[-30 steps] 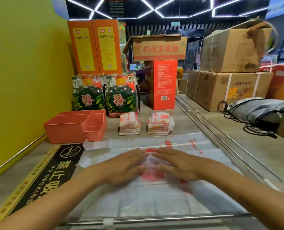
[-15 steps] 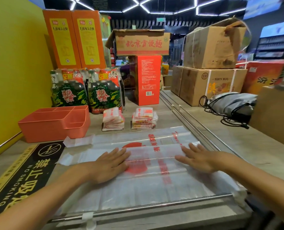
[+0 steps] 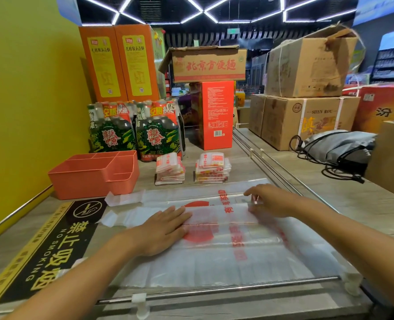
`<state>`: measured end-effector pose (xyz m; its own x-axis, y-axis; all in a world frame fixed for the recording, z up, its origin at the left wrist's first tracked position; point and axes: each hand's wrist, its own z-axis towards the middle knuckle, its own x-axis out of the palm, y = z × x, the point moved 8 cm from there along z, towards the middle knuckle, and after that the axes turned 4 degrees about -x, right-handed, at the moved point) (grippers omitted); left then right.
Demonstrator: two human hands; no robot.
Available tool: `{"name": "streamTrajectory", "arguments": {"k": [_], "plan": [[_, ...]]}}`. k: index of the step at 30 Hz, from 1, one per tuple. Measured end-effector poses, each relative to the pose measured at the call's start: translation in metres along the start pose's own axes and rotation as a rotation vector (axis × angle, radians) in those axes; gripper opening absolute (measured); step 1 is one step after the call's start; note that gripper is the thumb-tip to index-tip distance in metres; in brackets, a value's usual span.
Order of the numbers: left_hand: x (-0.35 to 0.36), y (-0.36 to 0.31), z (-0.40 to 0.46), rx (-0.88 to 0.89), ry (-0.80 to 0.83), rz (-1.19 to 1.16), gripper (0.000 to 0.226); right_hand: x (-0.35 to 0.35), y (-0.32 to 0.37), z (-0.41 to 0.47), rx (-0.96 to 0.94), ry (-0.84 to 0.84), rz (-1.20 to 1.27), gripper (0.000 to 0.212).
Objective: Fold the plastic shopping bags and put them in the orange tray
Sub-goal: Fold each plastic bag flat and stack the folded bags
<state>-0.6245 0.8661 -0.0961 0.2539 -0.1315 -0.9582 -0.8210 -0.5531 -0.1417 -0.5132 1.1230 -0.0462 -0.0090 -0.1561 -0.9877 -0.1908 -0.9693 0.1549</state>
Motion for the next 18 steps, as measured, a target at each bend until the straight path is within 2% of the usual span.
{"name": "streamTrajectory", "arguments": {"k": [3,6,9,11,15,18], "plan": [[0.001,0.005,0.002,-0.001,-0.023,-0.003,0.062,-0.009,-0.002,0.01,-0.03,-0.116,0.002,0.029],[-0.006,0.008,0.002,0.009,-0.086,-0.015,0.063,-0.016,-0.003,0.017,-0.042,-0.208,0.028,0.021],[-0.012,0.008,0.002,0.024,-0.113,-0.013,0.085,-0.022,-0.006,0.029,-0.018,-0.276,0.012,0.021],[-0.011,0.006,0.002,0.04,-0.12,0.021,0.091,-0.022,-0.007,0.036,0.011,-0.308,-0.027,0.022],[-0.007,0.0,0.003,0.053,-0.109,0.005,0.076,-0.011,-0.003,0.044,0.032,-0.324,-0.136,0.027],[-0.007,0.001,0.002,0.043,-0.088,-0.048,0.067,-0.011,0.013,0.036,-0.039,-0.337,-0.146,0.04]]}}
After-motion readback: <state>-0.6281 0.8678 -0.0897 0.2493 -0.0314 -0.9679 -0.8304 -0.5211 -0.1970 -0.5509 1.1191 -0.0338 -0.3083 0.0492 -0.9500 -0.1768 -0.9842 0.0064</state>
